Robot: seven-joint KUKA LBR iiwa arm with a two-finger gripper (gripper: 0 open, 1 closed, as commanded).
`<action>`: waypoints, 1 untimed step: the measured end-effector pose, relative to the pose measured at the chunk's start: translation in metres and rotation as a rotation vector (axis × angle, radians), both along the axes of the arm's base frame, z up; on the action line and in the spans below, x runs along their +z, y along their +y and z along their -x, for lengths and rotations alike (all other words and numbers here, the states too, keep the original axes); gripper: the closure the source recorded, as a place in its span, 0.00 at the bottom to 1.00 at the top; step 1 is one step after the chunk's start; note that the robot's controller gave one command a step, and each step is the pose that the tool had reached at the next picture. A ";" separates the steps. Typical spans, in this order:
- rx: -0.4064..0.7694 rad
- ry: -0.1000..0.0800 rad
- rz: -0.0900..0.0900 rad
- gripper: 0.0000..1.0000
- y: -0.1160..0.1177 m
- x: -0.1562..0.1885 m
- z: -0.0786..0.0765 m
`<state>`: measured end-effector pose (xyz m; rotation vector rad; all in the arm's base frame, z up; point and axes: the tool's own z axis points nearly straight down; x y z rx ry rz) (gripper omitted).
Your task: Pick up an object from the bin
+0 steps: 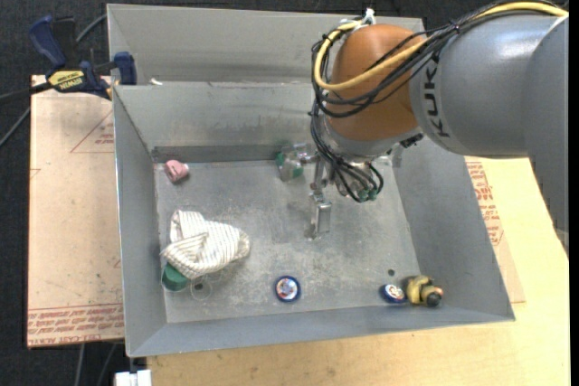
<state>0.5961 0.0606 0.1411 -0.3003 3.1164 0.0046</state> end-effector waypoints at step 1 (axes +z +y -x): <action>0.120 0.006 0.000 0.00 0.057 -0.074 0.092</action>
Offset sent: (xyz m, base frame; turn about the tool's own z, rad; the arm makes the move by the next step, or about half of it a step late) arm -0.0484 0.0467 -0.0578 -0.1389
